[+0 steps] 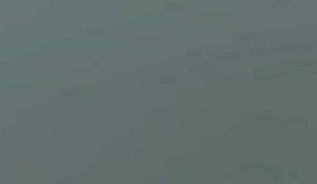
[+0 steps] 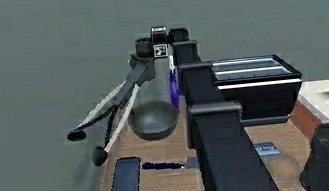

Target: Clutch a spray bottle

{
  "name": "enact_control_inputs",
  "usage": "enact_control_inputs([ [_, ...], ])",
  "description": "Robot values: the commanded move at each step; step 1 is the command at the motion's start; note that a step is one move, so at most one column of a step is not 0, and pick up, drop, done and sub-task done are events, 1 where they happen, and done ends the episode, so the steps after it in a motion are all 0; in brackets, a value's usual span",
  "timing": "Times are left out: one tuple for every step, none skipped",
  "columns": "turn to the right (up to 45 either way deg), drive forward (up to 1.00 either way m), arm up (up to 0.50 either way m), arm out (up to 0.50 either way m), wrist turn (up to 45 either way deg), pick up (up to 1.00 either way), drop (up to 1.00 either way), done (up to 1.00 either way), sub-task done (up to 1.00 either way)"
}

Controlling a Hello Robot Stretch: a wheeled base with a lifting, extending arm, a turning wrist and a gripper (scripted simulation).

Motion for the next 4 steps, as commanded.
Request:
enact_control_inputs([
  [0.0,0.00,0.00,0.00,45.0,0.00,0.00,0.00,0.00],
  [0.0,0.00,0.00,0.00,45.0,0.00,0.00,0.00,0.00],
  [0.0,0.00,0.00,0.00,45.0,0.00,0.00,0.00,0.00],
  [0.0,0.00,0.00,0.00,15.0,0.00,0.00,0.00,0.00],
])
